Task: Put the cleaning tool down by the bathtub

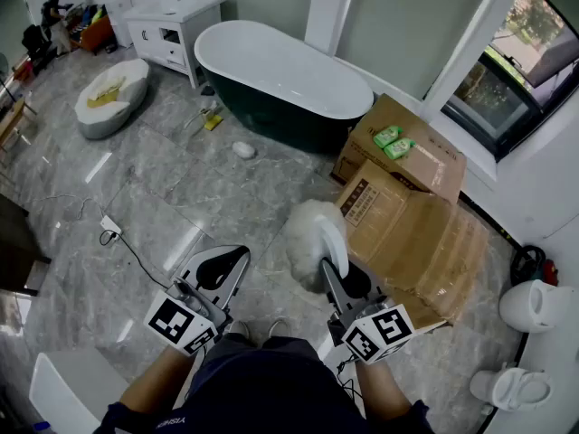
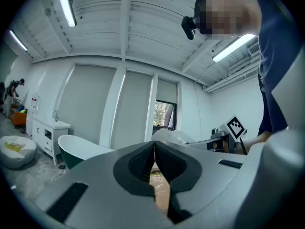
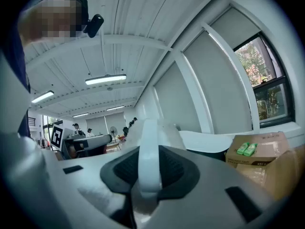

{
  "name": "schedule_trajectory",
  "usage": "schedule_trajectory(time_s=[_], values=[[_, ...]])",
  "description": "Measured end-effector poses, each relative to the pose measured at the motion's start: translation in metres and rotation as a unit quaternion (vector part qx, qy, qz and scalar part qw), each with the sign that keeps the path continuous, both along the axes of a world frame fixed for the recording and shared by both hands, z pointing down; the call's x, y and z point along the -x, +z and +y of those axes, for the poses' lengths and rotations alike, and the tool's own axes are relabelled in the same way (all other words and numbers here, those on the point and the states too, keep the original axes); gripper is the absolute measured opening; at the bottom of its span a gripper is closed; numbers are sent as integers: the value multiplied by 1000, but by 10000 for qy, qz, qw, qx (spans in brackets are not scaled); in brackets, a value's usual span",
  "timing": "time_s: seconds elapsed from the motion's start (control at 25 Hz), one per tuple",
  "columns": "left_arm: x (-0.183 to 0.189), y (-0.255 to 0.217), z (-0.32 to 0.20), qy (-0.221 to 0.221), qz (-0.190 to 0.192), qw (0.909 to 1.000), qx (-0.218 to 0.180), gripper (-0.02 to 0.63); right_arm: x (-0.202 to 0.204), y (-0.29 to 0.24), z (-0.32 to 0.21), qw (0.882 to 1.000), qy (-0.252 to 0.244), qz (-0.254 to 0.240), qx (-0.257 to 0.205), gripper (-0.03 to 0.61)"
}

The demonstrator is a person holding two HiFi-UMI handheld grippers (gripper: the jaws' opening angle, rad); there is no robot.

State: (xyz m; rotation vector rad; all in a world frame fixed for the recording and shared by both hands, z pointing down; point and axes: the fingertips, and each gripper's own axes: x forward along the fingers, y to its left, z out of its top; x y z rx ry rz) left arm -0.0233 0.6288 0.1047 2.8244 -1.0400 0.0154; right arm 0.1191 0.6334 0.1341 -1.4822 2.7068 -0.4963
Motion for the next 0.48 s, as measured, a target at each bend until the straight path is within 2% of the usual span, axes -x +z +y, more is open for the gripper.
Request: schedule_trajectory(time_s=[0.48], values=[[-19, 4, 2, 12, -55, 10000, 16, 32, -18, 4, 1, 9999, 78, -67, -27, 92]])
